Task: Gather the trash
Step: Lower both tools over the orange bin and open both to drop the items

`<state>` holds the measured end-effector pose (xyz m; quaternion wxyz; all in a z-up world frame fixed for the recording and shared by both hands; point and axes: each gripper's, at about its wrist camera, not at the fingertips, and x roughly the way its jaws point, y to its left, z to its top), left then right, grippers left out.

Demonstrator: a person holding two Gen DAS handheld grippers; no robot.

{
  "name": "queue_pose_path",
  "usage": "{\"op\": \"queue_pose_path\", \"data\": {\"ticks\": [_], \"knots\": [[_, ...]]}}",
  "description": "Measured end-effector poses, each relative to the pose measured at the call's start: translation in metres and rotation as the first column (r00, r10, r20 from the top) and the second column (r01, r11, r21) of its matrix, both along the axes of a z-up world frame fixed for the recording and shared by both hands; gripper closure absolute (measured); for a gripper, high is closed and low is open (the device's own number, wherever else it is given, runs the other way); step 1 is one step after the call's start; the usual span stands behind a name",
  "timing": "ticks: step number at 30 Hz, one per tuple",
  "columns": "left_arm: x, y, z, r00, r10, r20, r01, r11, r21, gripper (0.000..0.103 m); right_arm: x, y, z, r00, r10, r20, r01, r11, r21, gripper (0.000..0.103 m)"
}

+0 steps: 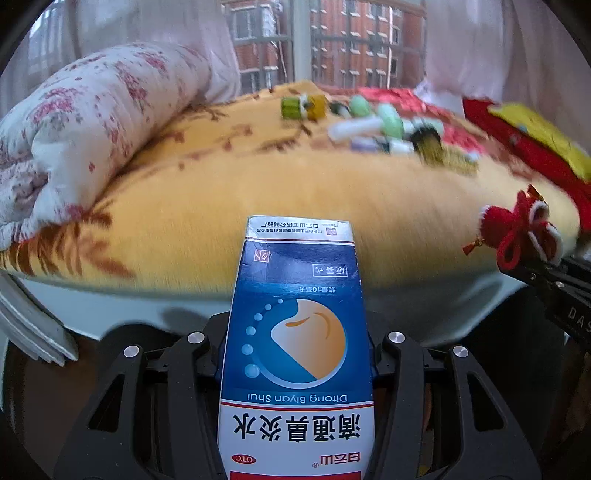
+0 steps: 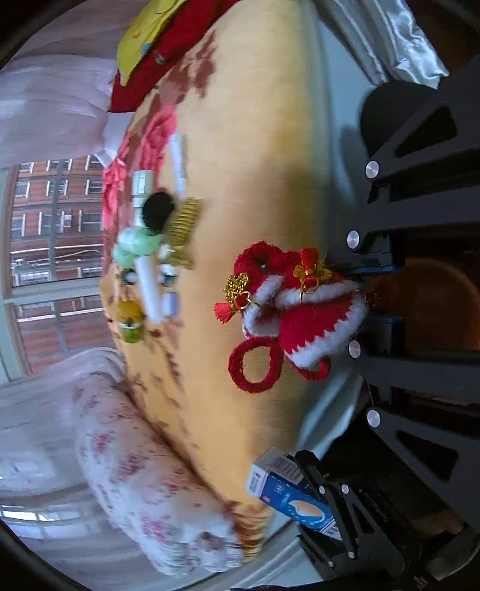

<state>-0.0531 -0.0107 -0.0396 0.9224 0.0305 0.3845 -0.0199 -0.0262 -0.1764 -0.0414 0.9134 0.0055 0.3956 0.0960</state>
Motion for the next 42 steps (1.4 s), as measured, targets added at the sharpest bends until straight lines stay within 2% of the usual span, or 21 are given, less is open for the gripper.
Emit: {"op": "queue_pose_path", "data": {"ticks": [6,10,24,42], "knots": [[-0.013,-0.001,-0.035,0.993,-0.016,-0.116,0.017,1.000,0.006,0.053,-0.015,0.011,-0.045,0.990,0.040,-0.138,-0.046,0.998,-0.041,0.088],[-0.009,0.001,-0.043,0.989,-0.017,-0.144,0.016,1.000,-0.008,0.053,-0.019,0.018,-0.067,0.978,0.065,-0.200,-0.078,0.995,-0.058,0.088],[-0.003,-0.007,-0.060,0.982,-0.017,-0.191,0.022,1.000,0.022,0.053,-0.015,0.025,-0.091,0.954,0.086,-0.286,-0.105,0.993,-0.049,0.087],[0.012,-0.003,-0.074,0.970,-0.024,-0.240,0.026,1.000,0.005,0.053,-0.001,0.043,-0.105,0.936,0.082,-0.342,-0.112,0.991,-0.069,0.087]]}}
